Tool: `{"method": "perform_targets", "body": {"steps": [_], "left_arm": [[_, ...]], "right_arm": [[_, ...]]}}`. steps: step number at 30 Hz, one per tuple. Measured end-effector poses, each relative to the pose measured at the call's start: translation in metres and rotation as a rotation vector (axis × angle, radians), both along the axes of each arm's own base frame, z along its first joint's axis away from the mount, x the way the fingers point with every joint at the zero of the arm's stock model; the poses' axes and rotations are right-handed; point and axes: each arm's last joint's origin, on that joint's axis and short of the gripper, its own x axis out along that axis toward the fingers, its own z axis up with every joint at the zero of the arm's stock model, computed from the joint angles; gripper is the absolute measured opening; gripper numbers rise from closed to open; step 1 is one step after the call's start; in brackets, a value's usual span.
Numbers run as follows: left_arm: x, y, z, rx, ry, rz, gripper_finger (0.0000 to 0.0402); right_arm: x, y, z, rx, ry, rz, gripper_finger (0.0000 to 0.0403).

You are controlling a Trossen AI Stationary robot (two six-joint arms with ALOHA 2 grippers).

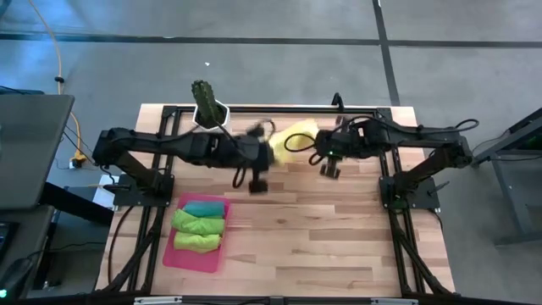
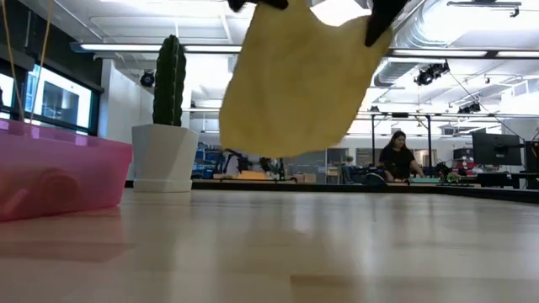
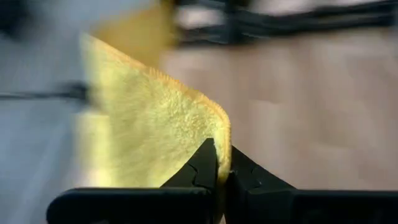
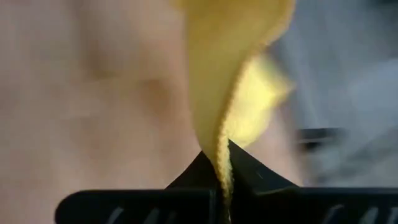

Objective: Roll microfiber towels into tight, uniform cylinder then place into a basket
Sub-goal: Roll the yellow towel

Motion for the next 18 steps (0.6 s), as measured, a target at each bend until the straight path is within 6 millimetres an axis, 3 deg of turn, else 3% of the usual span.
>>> {"method": "perform_targets", "body": {"steps": [4, 9, 13, 18], "left_arm": [[0.010, -0.027, -0.026, -0.238, 0.083, -0.226, 0.0000], [0.020, -0.042, -0.041, -0.144, 0.137, -0.333, 0.0000], [0.021, -0.024, -0.042, 0.021, 0.148, -0.149, 0.0000], [0.012, 0.015, -0.022, 0.195, 0.130, 0.075, 0.0000]], "right_arm": [[0.003, 0.020, -0.003, 0.269, -0.003, 0.116, 0.0000], [0.006, 0.036, -0.006, 0.192, 0.043, 0.303, 0.0000], [0.008, 0.023, -0.006, -0.017, 0.069, 0.238, 0.0000], [0.008, -0.016, -0.006, -0.141, 0.121, 0.115, 0.0000]]}}
